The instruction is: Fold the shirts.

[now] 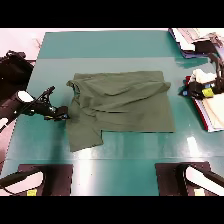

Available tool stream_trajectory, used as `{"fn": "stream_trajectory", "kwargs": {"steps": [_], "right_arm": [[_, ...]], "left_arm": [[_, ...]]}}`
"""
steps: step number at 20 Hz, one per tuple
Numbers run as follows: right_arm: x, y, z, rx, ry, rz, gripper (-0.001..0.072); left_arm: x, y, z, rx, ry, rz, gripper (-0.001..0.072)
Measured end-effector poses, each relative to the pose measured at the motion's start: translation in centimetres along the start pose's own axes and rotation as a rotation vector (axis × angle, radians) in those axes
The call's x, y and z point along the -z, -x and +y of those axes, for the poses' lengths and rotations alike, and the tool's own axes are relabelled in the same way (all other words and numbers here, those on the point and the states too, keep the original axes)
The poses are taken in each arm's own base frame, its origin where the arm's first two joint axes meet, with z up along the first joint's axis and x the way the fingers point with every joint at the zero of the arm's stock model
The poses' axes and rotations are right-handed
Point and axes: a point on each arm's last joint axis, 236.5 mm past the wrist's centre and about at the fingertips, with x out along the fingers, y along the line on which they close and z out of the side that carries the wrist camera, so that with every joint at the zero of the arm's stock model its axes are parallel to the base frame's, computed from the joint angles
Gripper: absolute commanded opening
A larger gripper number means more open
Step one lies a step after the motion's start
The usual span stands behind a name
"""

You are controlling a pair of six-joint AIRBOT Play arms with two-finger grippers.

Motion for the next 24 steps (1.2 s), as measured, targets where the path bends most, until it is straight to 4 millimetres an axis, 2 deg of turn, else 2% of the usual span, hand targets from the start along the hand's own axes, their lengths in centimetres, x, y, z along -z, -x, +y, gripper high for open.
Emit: {"fn": "stream_trajectory", "kwargs": {"steps": [1,2,4,5,7,10,11,12,15,16,19,21,23,24], "right_arm": [[1.5,-0.6,-2.1,0.025,-0.053,0.037,0.0396],[3.3,-1.2,-4.2,0.05,-0.109,0.078,0.0495],[7.2,-2.8,-7.8,0.065,-0.244,0.165,0.0497],[9.2,-3.7,-8.9,0.049,-0.318,0.208,0.0438],[12.2,-5.7,-9.5,-0.017,-0.428,0.272,0.0426],[14.0,-8.3,-8.3,-0.131,-0.519,0.296,0.0425],[14.0,-9.0,-7.5,-0.166,-0.533,0.296,0.0424],[13.8,-9.5,-6.9,-0.186,-0.536,0.292,0.0388],[12.9,-11.3,-5.6,-0.193,-0.494,0.264,0.0075],[12.5,-11.7,-5.3,-0.187,-0.464,0.257,0.0017],[10.1,-11.7,-3.4,-0.175,-0.329,0.22,0.0016],[7.4,-9.8,-0.7,-0.195,-0.209,0.162,0.0016],[3.3,-6.0,2.0,-0.193,-0.073,0.031,0.0016],[1.3,-3.2,3.9,-0.195,0.006,-0.05,0.0016]], "left_arm": [[-0.3,0.3,-0.3,0.003,-0.006,-0.004,0.0026],[-0.6,0.6,-0.5,0.006,-0.011,-0.008,0.0026],[-1.0,0.9,-0.8,0.009,-0.019,-0.017,0.0025],[-1.2,1.1,-1.0,0.01,-0.022,-0.019,0.0026],[-1.2,1.2,-1.1,0.012,-0.025,-0.02,0.0026],[-1.4,1.3,-1.2,0.013,-0.027,-0.022,0.0025],[-1.4,1.3,-1.2,0.014,-0.027,-0.022,0.0026],[-1.4,1.3,-1.3,0.015,-0.026,-0.023,0.0025],[-1.4,1.3,-1.3,0.015,-0.025,-0.024,0.0025],[-1.4,1.3,-1.3,0.016,-0.025,-0.025,0.0025],[-1.7,2.6,-2.1,0.025,-0.044,-0.062,0.0025],[-2.5,5.4,-3.8,0.038,-0.089,-0.14,0.0025],[-3.7,10.1,-6.5,0.054,-0.162,-0.261,0.0025],[-4.3,13.3,-8.3,0.065,-0.211,-0.337,0.0025]]}}
